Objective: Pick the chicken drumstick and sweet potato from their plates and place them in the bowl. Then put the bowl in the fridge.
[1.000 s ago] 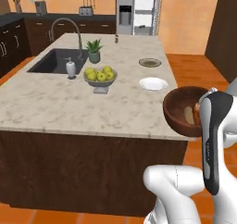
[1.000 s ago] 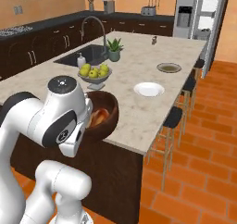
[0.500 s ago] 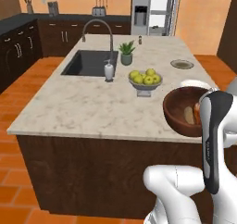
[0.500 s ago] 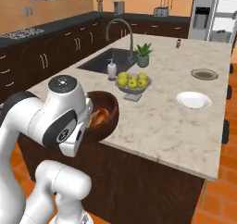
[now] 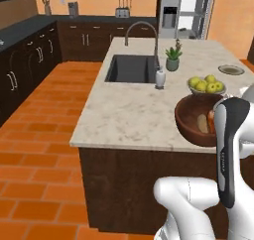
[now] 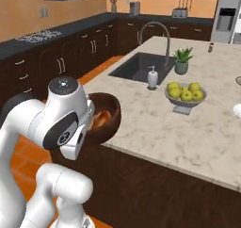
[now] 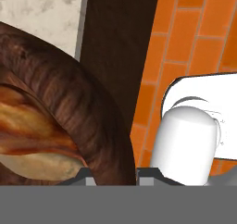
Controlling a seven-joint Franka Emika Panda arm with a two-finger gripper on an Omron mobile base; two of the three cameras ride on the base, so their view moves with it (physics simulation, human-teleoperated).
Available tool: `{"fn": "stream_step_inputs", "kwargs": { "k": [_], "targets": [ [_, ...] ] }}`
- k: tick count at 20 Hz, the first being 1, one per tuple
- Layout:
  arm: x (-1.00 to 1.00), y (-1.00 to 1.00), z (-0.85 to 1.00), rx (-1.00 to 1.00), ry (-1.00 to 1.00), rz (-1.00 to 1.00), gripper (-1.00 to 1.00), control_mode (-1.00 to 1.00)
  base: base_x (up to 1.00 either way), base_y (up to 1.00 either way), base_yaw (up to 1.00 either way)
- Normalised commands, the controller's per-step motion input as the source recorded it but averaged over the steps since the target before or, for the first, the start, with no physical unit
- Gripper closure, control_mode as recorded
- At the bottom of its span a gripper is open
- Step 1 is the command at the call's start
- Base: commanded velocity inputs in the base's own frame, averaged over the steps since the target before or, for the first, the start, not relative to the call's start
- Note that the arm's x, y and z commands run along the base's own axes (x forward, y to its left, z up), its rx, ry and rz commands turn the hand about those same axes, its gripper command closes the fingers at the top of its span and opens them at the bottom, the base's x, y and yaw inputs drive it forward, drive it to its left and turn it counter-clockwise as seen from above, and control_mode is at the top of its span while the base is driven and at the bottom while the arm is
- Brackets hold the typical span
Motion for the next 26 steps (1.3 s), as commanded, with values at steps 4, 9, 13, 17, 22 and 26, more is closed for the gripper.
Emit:
{"fn": "stream_step_inputs", "kwargs": {
  "k": [4, 9, 13, 17, 22, 26],
  "targets": [
    [0.00, 0.00, 0.00, 0.00, 0.00, 0.00, 1.00, 1.00, 0.22, 1.00, 0.00],
    [0.00, 0.00, 0.00, 0.00, 0.00, 0.00, 1.00, 1.00, 0.29, 1.00, -0.03],
    [0.00, 0.00, 0.00, 0.00, 0.00, 0.00, 1.00, 1.00, 0.43, 1.00, -0.09],
    [0.00, 0.00, 0.00, 0.00, 0.00, 0.00, 1.00, 1.00, 0.39, 1.00, -0.08],
    [0.00, 0.00, 0.00, 0.00, 0.00, 0.00, 1.00, 1.00, 0.59, 1.00, -0.11],
    [0.00, 0.00, 0.00, 0.00, 0.00, 0.00, 1.00, 1.00, 0.91, 1.00, -0.16]
  ]
}}
